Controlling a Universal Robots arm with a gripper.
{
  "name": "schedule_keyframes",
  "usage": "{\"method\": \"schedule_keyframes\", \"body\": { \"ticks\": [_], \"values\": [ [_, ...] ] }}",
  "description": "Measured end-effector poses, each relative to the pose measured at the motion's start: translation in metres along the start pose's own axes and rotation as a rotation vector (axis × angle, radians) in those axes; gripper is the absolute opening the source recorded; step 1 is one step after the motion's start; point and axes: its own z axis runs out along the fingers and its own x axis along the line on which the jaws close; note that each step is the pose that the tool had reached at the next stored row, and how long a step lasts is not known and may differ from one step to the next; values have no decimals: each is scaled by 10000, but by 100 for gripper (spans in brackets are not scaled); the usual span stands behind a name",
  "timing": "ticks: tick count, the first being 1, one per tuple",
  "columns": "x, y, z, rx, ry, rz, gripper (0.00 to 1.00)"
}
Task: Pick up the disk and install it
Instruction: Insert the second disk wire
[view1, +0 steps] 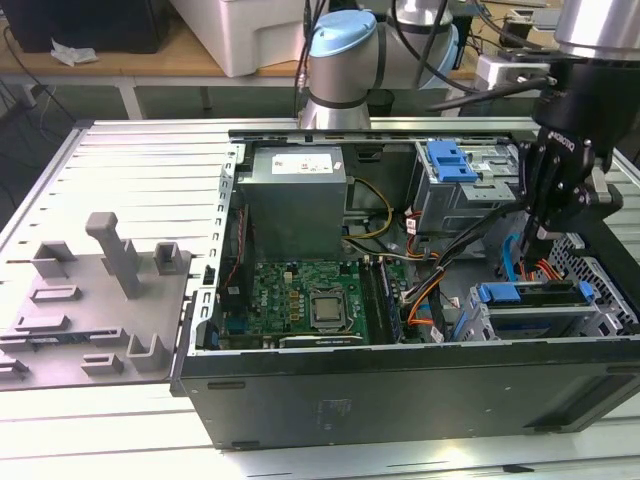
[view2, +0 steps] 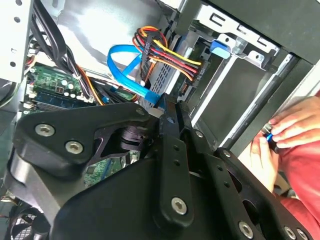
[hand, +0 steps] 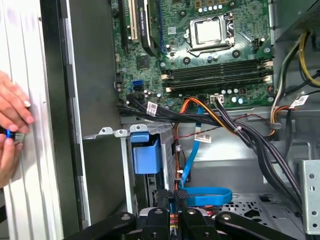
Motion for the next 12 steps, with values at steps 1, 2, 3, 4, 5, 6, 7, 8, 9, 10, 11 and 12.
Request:
{"method": "schedule_keyframes", "body": {
  "ticks": [1,2,3,4,5,6,7,8,9,10,11,12],
  "values": [
    [17,-4,-1,-8,-74,0,16],
    [57,-13,-2,-25,-247,3,16],
    [79,-19,-2,-35,-343,3,16],
    [98,-23,-2,-43,-421,3,16],
    [132,-32,-2,-57,-561,5,16],
    [155,-38,0,-67,-652,6,16],
    [174,-43,1,-74,-726,6,16],
    [194,-49,3,-82,-808,7,16],
    [210,-53,5,-89,-869,8,16],
    [236,-60,8,-99,-967,8,16],
    [253,-64,11,-106,-1031,9,16],
    [281,-71,16,-114,-1114,10,16]
  ]
}}
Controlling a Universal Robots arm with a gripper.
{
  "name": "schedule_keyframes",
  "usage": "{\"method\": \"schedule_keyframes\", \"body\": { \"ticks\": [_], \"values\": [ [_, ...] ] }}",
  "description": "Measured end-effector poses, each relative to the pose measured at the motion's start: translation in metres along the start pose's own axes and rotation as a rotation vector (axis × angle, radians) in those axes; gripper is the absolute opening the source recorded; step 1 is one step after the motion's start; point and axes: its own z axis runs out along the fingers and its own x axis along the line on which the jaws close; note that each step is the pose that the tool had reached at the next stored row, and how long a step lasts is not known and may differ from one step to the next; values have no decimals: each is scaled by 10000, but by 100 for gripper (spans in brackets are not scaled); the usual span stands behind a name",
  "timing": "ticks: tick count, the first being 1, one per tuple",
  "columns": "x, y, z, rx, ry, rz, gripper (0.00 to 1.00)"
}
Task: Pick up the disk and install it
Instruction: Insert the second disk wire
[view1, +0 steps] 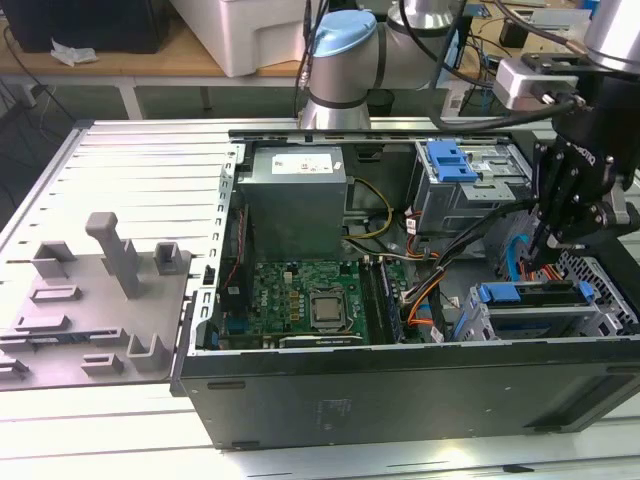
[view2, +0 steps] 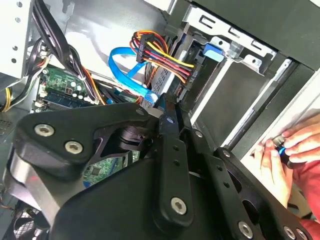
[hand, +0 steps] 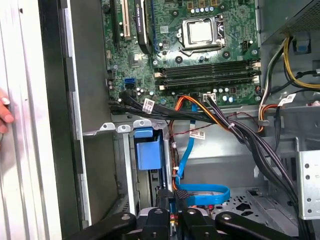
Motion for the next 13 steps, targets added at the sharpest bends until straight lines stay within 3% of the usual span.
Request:
{"method": "schedule_keyframes", "body": {
  "ticks": [3,5,7,13],
  "values": [
    [63,-15,7,-17,-172,0,16],
    [127,-29,14,-34,-342,2,16],
    [158,-36,17,-44,-436,3,16],
    [169,-38,18,-45,-455,3,16]
  ]
}}
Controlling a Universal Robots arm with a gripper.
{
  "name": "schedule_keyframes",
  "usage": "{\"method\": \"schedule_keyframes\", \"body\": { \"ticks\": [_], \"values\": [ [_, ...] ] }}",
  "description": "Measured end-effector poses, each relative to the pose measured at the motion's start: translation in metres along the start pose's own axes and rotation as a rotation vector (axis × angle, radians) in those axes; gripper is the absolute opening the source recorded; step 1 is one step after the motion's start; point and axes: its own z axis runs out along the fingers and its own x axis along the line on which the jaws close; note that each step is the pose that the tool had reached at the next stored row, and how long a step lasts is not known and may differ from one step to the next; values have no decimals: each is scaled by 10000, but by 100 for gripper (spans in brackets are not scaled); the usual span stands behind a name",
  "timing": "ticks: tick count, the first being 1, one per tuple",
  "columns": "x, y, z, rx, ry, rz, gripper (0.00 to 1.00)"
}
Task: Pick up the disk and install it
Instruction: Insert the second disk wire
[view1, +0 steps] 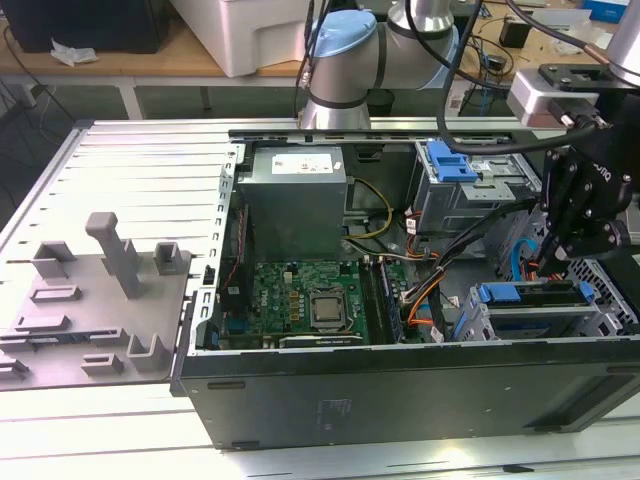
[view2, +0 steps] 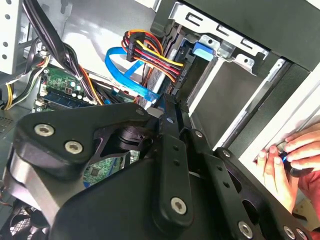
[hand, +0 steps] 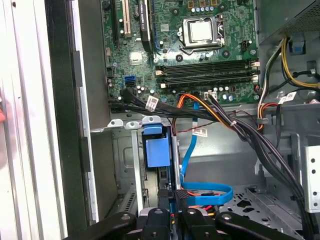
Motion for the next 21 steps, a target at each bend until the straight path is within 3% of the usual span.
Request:
{"method": "schedule_keyframes", "body": {
  "ticks": [21],
  "values": [
    [16,-12,27,0,-6,-5,16]
  ]
}}
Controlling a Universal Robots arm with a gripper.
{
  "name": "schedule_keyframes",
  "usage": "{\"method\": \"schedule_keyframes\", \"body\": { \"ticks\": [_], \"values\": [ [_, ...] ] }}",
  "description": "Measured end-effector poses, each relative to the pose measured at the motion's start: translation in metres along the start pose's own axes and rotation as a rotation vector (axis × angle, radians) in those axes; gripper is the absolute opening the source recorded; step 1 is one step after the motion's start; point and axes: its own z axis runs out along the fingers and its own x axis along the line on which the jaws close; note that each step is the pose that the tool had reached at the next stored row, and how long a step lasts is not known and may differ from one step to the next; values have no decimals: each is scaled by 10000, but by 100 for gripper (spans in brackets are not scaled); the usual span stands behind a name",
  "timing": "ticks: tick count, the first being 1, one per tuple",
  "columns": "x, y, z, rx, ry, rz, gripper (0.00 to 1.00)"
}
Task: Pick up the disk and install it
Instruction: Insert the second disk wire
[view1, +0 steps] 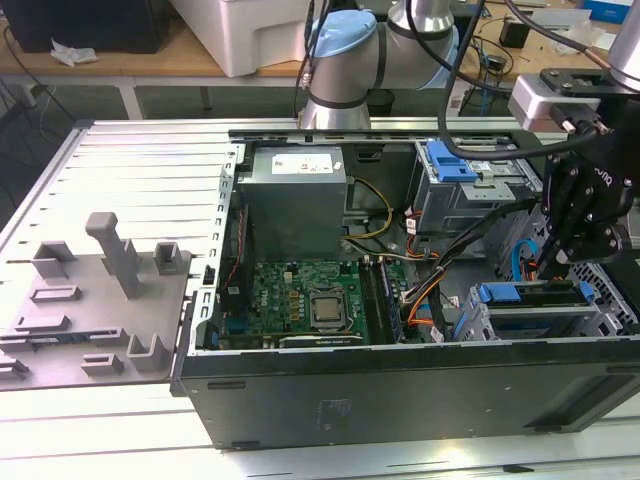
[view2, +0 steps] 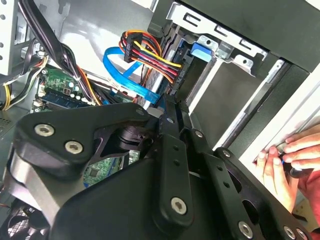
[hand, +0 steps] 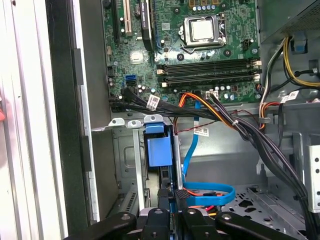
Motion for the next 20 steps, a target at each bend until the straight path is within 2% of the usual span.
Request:
{"method": "schedule_keyframes", "body": {
  "ticks": [20],
  "values": [
    [-3,-4,48,1,0,-14,16]
  ]
}}
